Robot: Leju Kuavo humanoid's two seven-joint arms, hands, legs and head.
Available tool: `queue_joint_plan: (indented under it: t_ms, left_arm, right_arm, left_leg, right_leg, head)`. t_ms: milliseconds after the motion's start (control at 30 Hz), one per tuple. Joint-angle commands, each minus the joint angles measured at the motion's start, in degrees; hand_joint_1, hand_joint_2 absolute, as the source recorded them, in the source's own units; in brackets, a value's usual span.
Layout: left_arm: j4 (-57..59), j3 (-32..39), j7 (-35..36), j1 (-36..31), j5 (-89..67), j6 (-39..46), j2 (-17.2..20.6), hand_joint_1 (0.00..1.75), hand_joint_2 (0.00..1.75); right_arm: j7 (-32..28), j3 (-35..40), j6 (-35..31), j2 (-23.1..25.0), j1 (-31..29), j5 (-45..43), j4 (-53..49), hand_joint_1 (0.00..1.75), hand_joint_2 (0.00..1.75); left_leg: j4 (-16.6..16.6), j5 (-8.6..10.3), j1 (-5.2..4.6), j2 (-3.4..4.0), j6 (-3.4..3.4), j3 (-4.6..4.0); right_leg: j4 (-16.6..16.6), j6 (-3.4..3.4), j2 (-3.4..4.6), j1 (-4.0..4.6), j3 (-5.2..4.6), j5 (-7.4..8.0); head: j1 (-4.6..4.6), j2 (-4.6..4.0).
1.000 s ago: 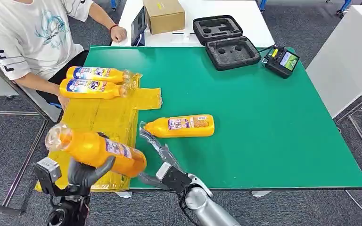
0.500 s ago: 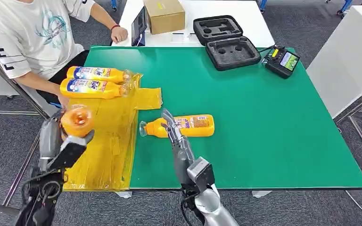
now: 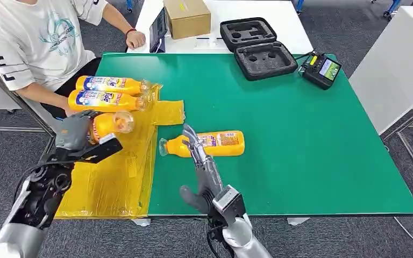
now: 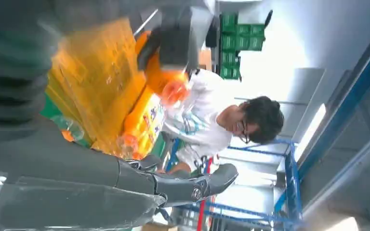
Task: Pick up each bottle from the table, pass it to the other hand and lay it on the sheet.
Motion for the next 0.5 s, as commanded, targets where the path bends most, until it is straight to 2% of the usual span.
queue_joint_plan:
  t_ms: [33,300,400,500]
  left_arm:
    - [15.34,-10.92,1.69,-9.91,-3.36,-6.97,2.97,1.75,1.75]
    - [15.34,-10.92,1.69,-9.91,-3.36,-6.97,2.97,1.75,1.75]
    - [19.18,-15.06,2.18,-12.7,-6.45,-12.14,3.93,1.75,1.75]
    - [26.55,-20.0,1.53,-17.81,-9.25,-16.65,3.23,1.75,1.75]
  right_arm:
    - [0.09,0.76,2.32,-0.24,-1.97,-0.47,5.48,0.0,1.75]
    - [0.09,0.76,2.32,-0.24,-1.97,-0.47,5.48,0.0,1.75]
    - [0.09,0.27,3.24,0.31,-2.64,-0.53,6.5,0.0,1.75]
    - [0.09,-0.37,3.81,0.63,-2.68,-0.34,6.78,0.0,1.75]
  left_leg:
    - [-0.03,-0.08,0.06,-0.14,-0.07,0.26]
    - [-0.02,-0.11,0.04,-0.09,-0.07,0.27]
    - [0.01,-0.06,0.06,-0.07,-0.06,0.14]
    - [0.02,-0.02,0.05,-0.15,-0.06,0.06]
  right_leg:
    - [-0.02,-0.06,-0.07,0.05,0.3,-0.12]
    - [0.0,-0.05,-0.01,0.02,0.3,-0.14]
    - [0.0,-0.05,-0.01,0.05,0.18,-0.08]
    - [0.02,-0.04,-0.1,0.04,0.12,-0.07]
  head:
    - [-0.04,0.0]
    - [-0.02,0.0]
    - [0.0,0.0]
    - [-0.02,0.0]
